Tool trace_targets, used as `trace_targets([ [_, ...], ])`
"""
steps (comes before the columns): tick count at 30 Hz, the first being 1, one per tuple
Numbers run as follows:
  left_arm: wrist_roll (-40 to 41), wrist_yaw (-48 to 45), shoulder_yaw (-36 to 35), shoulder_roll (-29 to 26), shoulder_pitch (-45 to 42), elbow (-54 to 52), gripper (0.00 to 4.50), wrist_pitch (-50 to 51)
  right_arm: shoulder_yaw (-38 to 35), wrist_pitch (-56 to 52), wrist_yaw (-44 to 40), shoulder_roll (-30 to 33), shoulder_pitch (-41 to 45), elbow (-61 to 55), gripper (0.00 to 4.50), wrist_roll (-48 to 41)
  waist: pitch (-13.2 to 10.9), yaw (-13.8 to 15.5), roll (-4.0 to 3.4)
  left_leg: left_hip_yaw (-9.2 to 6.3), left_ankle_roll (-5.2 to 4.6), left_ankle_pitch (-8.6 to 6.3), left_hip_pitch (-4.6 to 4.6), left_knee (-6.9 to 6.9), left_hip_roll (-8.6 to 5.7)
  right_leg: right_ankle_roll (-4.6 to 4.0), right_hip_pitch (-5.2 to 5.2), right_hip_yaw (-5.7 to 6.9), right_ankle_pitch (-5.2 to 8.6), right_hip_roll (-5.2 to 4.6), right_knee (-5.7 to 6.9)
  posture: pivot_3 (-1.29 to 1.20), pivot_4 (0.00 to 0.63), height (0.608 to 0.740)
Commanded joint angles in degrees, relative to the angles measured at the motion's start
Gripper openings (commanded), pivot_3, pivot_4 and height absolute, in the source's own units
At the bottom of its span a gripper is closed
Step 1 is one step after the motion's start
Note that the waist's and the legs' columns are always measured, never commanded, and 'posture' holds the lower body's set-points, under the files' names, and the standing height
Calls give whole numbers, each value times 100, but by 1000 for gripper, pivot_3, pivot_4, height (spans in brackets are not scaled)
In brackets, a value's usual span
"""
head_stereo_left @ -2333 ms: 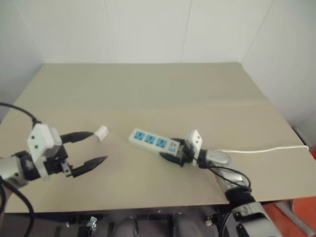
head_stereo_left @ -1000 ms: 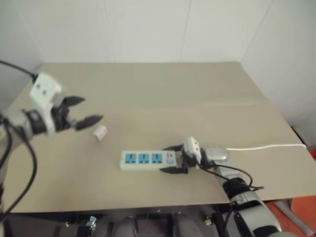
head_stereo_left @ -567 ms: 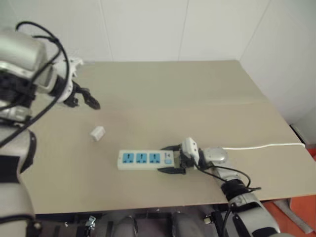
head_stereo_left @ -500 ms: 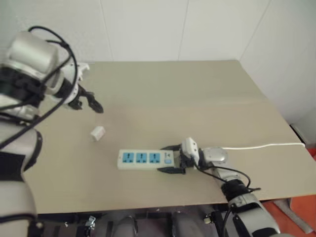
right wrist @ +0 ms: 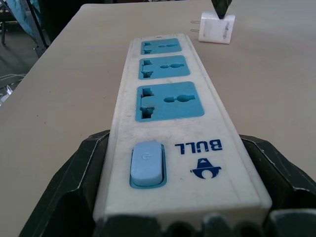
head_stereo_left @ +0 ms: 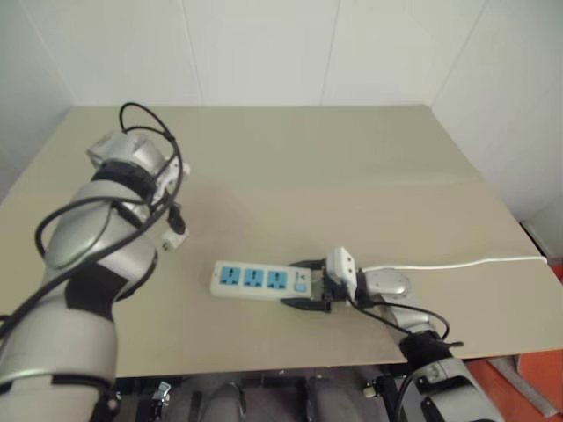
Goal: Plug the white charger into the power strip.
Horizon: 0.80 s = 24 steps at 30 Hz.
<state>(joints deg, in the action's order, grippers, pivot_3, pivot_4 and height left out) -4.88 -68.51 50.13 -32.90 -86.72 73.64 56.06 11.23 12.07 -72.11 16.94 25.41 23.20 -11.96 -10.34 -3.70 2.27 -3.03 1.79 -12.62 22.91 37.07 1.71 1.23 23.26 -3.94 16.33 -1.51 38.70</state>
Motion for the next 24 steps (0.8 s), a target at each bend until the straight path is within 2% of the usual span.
trace_targets([
  [1,-414,-169,-273,120,-28,139,4500,-136,135,-149,13,2,-161,-147,3470,5,0,-2,0,0,0,0,0,-1,0,0,0,0,0,0,0,0,150,740],
  [15,-1053,-31,-1164,560,313,290,4500,-112,149,-271,176,-14,-176,-287,3470,-9,0,-24,1,-1,0,0,-4,2,0,1,-1,0,0,-1,21,0,150,740],
  [24,-1239,407,-1712,618,340,324,4500,-202,167,-383,256,23,-337,-499,3470,-21,1,-16,1,-2,0,0,-2,3,-1,0,-1,1,0,-3,28,0,150,740],
])
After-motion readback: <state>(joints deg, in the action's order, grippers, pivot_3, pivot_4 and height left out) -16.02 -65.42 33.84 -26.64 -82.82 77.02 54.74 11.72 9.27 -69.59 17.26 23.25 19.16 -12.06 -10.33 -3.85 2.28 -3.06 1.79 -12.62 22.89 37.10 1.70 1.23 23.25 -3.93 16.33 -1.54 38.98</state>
